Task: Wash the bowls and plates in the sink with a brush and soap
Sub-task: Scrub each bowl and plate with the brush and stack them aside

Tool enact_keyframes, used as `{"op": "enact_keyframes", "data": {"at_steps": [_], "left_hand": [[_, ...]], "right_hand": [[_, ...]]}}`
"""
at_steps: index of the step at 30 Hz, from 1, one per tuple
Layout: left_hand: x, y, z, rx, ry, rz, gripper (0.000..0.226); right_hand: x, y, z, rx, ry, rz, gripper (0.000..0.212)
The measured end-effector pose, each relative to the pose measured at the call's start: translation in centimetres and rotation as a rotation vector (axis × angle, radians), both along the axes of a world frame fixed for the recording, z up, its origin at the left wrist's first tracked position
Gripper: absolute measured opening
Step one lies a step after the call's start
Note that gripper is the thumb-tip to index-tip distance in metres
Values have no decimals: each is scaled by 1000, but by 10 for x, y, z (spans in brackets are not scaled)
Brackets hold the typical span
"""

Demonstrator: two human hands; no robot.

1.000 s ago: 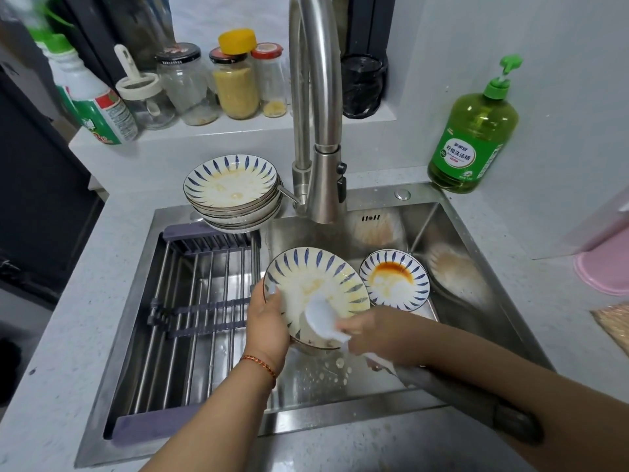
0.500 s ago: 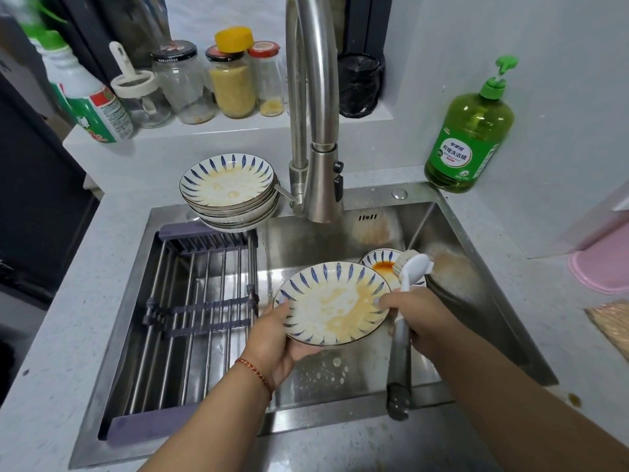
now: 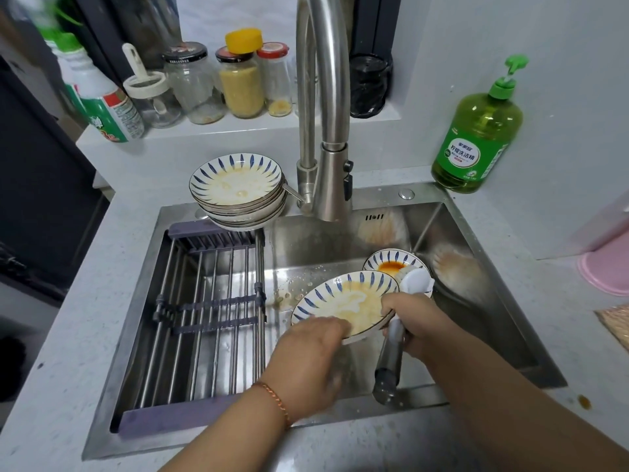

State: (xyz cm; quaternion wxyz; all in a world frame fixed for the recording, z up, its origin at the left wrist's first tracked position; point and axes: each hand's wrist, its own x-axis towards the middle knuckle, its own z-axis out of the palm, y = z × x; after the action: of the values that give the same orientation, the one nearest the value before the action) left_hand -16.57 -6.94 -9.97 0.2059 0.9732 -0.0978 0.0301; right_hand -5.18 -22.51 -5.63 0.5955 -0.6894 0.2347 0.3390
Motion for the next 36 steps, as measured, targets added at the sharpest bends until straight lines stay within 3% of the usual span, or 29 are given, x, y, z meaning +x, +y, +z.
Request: {"op": "enact_keyframes", "data": {"at_steps": [3,5,7,9,12,14,17,19,26,28,30,33,36], "left_hand": [[9,-6,2,120,-117,70,58],[13,-5,5,149,-222,76,40],[15,-4,5,137,-246,127,23],[14,-4,8,-18,-161,239,20],[16,-2,23,-257,60,512,21],[17,1,26,-379,63,589,24],[19,8,29,-482,73,598,22],[20,10,30,-538,91,591,24],[24,12,32,-724,85,593,50],[24,13,33,-760,91,595,49],[22,15,34,-730,90,598,31],[20,17,38,-685,93,566,32],[23,18,44,-666,95,550,28]], "right_hand": [[-3,4,3,-1,-29,61,6],[-5,6,9,11,-66,96,6],[-5,4,18,61,-93,144,30],[-4,0,27,42,-131,229,40],[-4,-10,35,-74,-227,361,30],[-5,-14,32,-170,-322,458,25],[-7,-10,25,-409,-502,715,27],[-10,-3,26,-547,-585,866,46],[-61,16,60,-621,-855,1223,59],[-58,17,58,-656,-864,1219,59],[-38,12,52,-703,-768,1132,55],[-9,1,48,-671,-608,982,44],[-14,5,56,-642,-678,1039,47]]}}
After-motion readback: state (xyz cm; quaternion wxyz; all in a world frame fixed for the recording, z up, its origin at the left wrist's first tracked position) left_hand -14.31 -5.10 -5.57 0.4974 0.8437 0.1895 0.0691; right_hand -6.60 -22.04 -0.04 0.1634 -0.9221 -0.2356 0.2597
